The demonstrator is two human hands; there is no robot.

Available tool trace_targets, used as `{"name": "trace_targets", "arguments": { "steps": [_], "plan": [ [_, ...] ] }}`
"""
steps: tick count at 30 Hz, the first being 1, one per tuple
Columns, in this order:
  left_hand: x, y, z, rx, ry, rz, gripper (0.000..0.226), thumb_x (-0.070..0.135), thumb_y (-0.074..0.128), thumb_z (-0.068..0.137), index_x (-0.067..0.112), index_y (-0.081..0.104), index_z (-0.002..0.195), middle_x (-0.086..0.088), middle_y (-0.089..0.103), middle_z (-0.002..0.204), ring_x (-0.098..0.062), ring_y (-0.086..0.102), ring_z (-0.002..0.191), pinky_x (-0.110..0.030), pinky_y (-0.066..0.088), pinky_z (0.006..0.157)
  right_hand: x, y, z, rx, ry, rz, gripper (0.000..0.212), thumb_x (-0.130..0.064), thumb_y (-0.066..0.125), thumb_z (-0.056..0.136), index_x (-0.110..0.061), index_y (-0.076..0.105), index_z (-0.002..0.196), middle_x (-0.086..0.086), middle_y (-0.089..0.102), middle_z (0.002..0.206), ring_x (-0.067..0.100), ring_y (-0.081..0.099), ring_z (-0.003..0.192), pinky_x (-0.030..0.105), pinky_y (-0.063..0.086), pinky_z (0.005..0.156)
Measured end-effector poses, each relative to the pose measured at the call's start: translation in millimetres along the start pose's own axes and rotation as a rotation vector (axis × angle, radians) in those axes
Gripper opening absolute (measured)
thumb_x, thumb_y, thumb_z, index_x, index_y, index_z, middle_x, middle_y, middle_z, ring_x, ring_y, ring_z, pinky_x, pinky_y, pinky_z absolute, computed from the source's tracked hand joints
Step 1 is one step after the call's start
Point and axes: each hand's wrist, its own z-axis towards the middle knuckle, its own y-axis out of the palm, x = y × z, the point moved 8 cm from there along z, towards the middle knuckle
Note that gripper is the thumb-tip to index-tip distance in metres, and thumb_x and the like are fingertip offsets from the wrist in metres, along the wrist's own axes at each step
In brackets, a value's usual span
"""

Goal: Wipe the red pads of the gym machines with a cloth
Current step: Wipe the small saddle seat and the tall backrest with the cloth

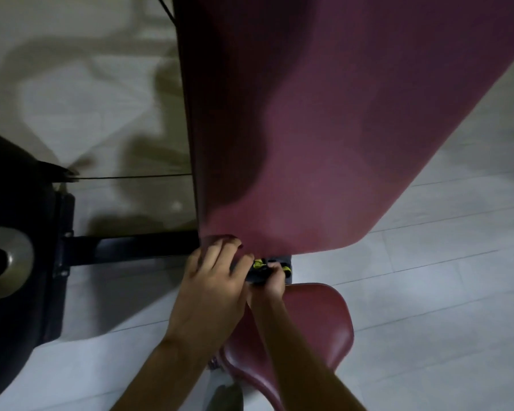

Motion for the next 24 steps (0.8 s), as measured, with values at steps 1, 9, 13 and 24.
{"name": "trace_targets", "arguments": {
  "steps": [1, 9, 13, 24],
  "plan": [
    [-5.8, 1.3, -3.5, -0.017, -0.009, 0.001, 0.039, 0.024, 0.043, 0.09, 0.016, 0.067, 0.12, -0.01, 0.063, 0.131, -0.031, 0.059, 0.121, -0.053, 0.048, 0.098, 2.4, 1.6, -0.8, -0.016, -0.013, -0.013, 0.004, -0.012, 0.058, 0.079, -0.013, 0.061, 0.082, 0.01, 0.065, 0.077, 0.029, 0.059, 0.075, 0.036, 0.045, 0.076],
    [-27.6, 0.6, -22.9, -0.067, -0.076, -0.098, 0.039, 0.022, 0.037, 0.085, 0.018, 0.067, 0.11, -0.003, 0.064, 0.121, -0.024, 0.062, 0.106, -0.042, 0.057, 0.082, -81.8, -32.7, 9.9, 0.14, -0.22, 0.009, 0.023, -0.007, 0.053, 0.055, -0.018, 0.051, 0.075, 0.004, 0.062, 0.082, 0.028, 0.06, 0.071, 0.032, 0.05, 0.066],
    [-41.3, 12.7, -39.2, -0.085, -0.092, -0.156, 0.033, 0.02, 0.049, 0.082, 0.02, 0.067, 0.109, -0.001, 0.063, 0.117, -0.023, 0.062, 0.103, -0.042, 0.059, 0.077, -54.9, -17.2, 6.4, 0.119, -0.154, 0.041, 0.012, -0.011, 0.054, 0.072, -0.021, 0.056, 0.077, 0.0, 0.066, 0.074, 0.025, 0.062, 0.073, 0.03, 0.05, 0.07],
    [-116.9, 43.3, -93.1, -0.07, -0.506, -0.435, 0.028, 0.009, 0.07, 0.09, 0.02, 0.069, 0.116, -0.001, 0.068, 0.116, -0.017, 0.063, 0.106, -0.033, 0.055, 0.09, 86.0, 37.3, -24.6, -0.097, 0.051, 0.069, 0.031, -0.003, 0.042, 0.089, -0.009, 0.067, 0.073, 0.012, 0.064, 0.083, 0.029, 0.059, 0.078, 0.035, 0.049, 0.078]
  ]
}}
